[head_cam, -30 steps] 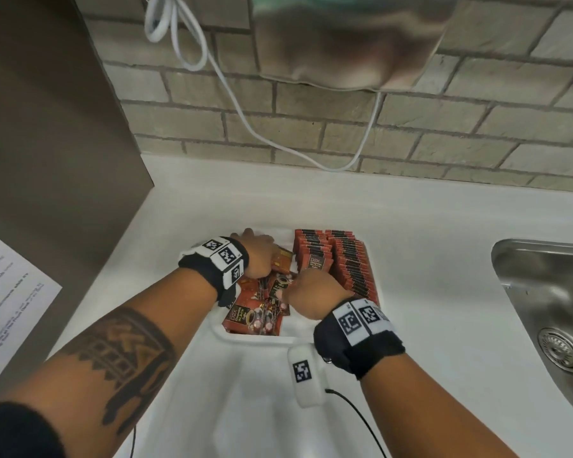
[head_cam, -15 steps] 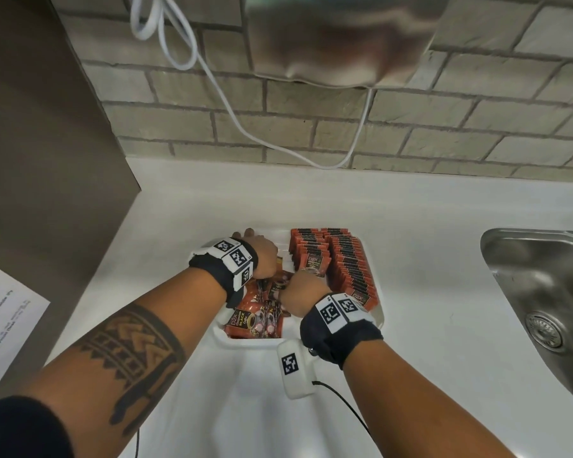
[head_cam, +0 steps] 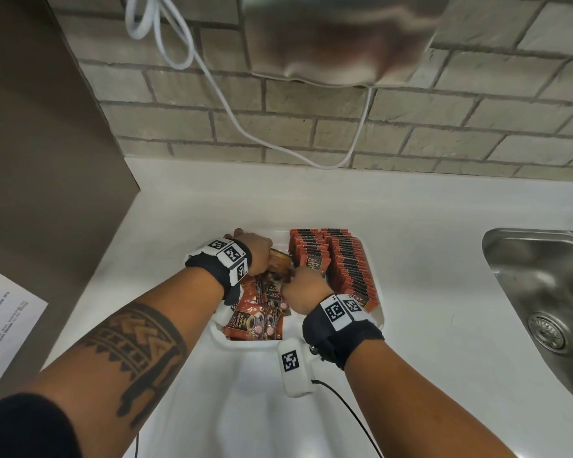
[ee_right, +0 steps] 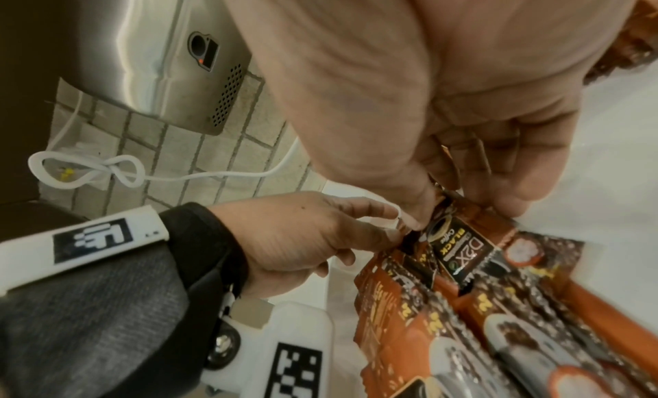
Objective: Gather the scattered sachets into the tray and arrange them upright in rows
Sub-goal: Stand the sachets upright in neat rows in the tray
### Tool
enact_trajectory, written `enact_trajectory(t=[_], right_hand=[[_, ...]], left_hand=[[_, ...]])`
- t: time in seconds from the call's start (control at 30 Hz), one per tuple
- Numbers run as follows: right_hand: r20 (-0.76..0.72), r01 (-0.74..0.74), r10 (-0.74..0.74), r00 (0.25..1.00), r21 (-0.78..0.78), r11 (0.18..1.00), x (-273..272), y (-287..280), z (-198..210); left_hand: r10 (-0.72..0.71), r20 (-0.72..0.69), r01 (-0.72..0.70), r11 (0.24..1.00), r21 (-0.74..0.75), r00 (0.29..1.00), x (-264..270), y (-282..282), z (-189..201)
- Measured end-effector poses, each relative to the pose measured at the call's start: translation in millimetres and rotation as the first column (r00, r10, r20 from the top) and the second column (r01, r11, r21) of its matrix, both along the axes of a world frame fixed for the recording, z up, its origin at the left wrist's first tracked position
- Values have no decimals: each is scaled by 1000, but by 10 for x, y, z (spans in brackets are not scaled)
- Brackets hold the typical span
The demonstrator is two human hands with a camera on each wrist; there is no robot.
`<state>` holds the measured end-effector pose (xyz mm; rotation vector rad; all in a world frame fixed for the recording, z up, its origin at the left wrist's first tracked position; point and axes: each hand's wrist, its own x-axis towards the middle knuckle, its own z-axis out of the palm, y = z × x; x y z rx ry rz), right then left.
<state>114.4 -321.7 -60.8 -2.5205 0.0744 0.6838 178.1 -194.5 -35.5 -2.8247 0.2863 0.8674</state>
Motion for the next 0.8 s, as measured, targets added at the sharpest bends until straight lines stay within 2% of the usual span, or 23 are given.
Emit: enact_trajectory(t=[0.27, 0.57, 0.8], right_hand=[[10, 2, -2, 1000, 31, 1000, 10, -15, -30], [-2, 41, -41, 999, 63, 997, 56, -10, -42], [23, 80, -82, 996, 77, 994, 67, 17, -31]], left_hand=[[-15, 11, 16, 999, -43, 1000, 47, -27, -61], [62, 73, -52, 991, -126, 995, 49, -1, -79], [13, 63, -3, 987, -161, 998, 43, 11, -7]])
